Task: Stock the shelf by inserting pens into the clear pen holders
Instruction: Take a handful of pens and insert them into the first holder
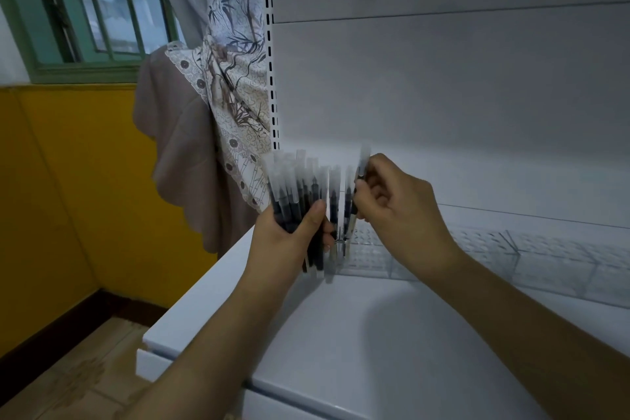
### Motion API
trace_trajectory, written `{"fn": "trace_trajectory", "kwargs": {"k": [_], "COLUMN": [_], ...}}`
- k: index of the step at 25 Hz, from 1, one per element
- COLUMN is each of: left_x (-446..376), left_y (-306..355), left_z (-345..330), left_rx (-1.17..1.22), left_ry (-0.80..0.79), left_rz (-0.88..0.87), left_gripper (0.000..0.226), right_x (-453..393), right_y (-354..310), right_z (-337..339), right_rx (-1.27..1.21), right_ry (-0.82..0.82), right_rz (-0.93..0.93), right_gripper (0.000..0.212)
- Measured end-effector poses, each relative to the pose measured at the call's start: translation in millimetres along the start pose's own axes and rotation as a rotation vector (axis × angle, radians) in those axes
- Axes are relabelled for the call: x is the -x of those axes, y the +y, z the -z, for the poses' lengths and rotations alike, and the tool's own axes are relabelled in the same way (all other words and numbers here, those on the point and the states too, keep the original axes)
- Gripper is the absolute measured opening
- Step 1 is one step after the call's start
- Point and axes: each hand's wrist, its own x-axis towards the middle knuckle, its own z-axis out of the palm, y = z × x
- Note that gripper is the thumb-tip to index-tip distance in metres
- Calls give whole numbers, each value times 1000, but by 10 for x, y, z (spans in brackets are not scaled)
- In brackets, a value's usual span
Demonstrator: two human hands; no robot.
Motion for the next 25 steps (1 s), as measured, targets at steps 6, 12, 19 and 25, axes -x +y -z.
{"fn": "trace_trajectory", "kwargs": {"k": [6,12,19,25], "left_x": [42,44,89,153], "left_y": [-34,-39,-7,39], "left_z": [44,35,-14,-78], "left_rx": [-26,-22,19,68], "left_ry": [-4,-12,-62,-178], "left_rz": [26,34,35,86], "left_gripper": [24,20,19,28], "right_x": [-13,63,128,124], "right_y": [22,193,65,23], "right_z": [3,-78,46,9], "right_rx": [-59,156,15,-215], "right_ry": [37,-153,0,-68], "right_rz": [-42,-17,-55,-139], "right_gripper": [12,13,32,10]}}
